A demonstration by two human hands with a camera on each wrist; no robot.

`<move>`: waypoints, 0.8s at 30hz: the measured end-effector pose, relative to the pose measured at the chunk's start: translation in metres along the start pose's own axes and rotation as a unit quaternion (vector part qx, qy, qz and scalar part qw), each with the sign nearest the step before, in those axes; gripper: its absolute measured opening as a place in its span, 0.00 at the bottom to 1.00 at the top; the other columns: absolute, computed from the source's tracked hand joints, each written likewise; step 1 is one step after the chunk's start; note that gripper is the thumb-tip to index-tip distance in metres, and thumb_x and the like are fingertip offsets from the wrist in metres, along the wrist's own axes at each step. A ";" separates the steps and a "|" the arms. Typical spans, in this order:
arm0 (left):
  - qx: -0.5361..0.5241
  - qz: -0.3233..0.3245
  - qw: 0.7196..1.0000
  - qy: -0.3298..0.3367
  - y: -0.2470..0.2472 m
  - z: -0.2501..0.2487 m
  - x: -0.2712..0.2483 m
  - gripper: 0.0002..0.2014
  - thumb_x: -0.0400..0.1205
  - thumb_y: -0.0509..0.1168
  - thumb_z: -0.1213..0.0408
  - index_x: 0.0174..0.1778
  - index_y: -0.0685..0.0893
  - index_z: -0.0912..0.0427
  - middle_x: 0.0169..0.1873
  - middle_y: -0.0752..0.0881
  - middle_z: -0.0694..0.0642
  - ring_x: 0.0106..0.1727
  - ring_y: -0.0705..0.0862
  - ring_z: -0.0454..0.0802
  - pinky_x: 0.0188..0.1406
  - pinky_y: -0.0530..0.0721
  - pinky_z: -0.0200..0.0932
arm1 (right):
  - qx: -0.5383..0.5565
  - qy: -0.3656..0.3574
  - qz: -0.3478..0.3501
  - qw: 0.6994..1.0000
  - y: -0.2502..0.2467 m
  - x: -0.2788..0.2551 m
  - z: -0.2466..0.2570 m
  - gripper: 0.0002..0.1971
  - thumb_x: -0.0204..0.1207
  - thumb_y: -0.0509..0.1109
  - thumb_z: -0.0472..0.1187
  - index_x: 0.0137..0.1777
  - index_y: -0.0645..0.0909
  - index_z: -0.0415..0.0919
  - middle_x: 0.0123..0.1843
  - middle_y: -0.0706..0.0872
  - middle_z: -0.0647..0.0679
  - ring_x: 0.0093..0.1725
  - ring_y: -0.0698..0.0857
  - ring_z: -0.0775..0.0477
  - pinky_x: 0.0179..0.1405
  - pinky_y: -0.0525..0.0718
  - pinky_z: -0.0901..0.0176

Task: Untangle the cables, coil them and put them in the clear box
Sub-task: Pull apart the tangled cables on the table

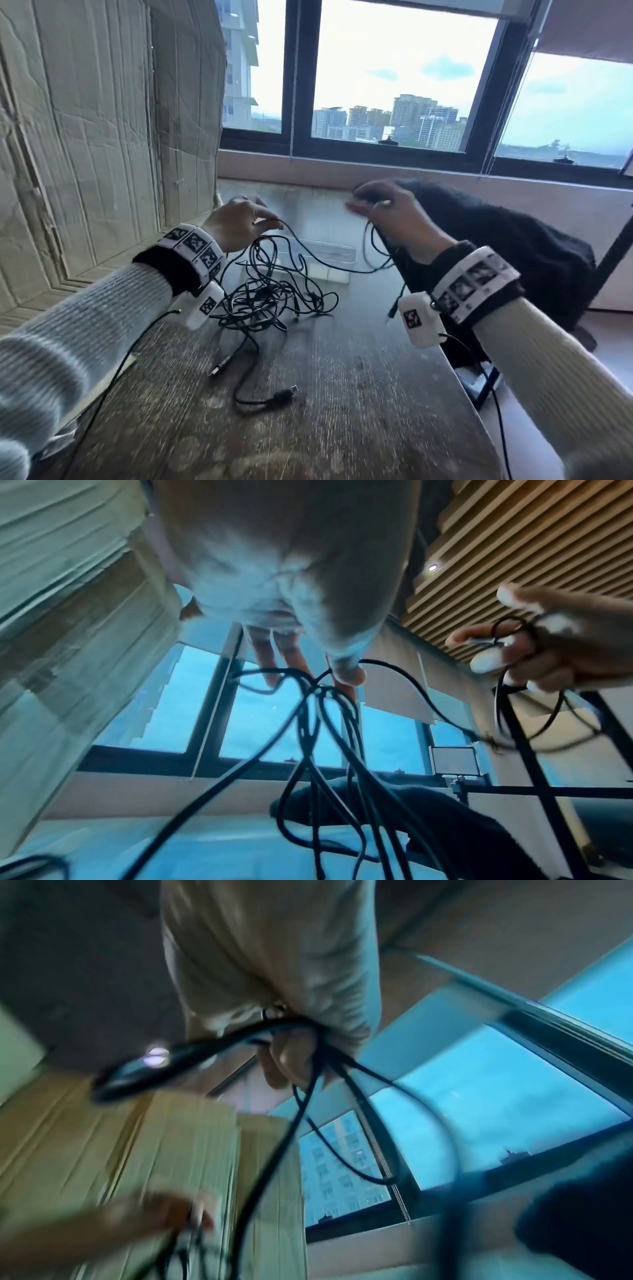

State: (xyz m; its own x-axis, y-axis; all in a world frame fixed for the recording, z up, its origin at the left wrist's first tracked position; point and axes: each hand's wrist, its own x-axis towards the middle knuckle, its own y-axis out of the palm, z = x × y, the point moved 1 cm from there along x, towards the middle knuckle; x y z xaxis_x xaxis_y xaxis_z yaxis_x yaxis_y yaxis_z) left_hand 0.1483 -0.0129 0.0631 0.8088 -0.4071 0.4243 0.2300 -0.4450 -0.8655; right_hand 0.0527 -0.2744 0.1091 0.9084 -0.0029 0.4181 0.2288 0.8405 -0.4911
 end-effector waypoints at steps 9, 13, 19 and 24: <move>-0.130 -0.126 0.970 0.162 -0.018 -0.054 0.004 0.09 0.75 0.75 0.59 0.49 0.92 0.56 0.38 0.88 0.50 0.35 0.80 0.34 0.39 0.72 0.20 | -0.061 -0.005 0.073 0.995 0.058 -0.007 -0.005 0.08 0.81 0.67 0.48 0.43 0.80 0.45 0.34 0.80 0.57 0.29 0.73 0.61 0.29 0.70 0.69; -0.214 -0.158 0.953 0.144 -0.017 -0.054 0.001 0.09 0.74 0.75 0.58 0.48 0.92 0.55 0.39 0.89 0.51 0.38 0.83 0.41 0.39 0.76 0.26 | 0.007 0.000 0.024 1.000 0.040 -0.001 0.005 0.14 0.77 0.72 0.49 0.55 0.76 0.41 0.38 0.78 0.56 0.32 0.75 0.61 0.29 0.72 0.68; -0.226 -0.127 0.955 0.145 -0.009 -0.062 0.005 0.12 0.77 0.73 0.57 0.53 0.90 0.57 0.42 0.90 0.49 0.35 0.86 0.42 0.39 0.83 0.32 | 0.072 0.007 0.025 0.997 0.044 -0.005 0.008 0.12 0.83 0.64 0.45 0.42 0.83 0.41 0.33 0.78 0.54 0.21 0.69 0.62 0.18 0.66 0.73; 0.048 0.006 0.988 0.148 0.020 -0.033 -0.002 0.09 0.84 0.61 0.51 0.53 0.86 0.44 0.39 0.89 0.39 0.45 0.85 0.41 0.67 0.72 0.49 | 0.307 0.052 -0.068 0.948 0.016 0.000 0.020 0.09 0.84 0.62 0.45 0.43 0.75 0.43 0.42 0.80 0.42 0.20 0.67 0.61 0.16 0.66 0.69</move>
State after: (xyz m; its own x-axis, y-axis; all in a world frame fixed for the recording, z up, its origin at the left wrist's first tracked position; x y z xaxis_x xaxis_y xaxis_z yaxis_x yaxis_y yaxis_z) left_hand 0.1335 -0.0471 0.0539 0.6214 -0.6331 0.4615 0.2842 -0.3668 -0.8858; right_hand 0.0499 -0.2505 0.1164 0.9221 -0.1596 0.3524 0.1280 0.9855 0.1114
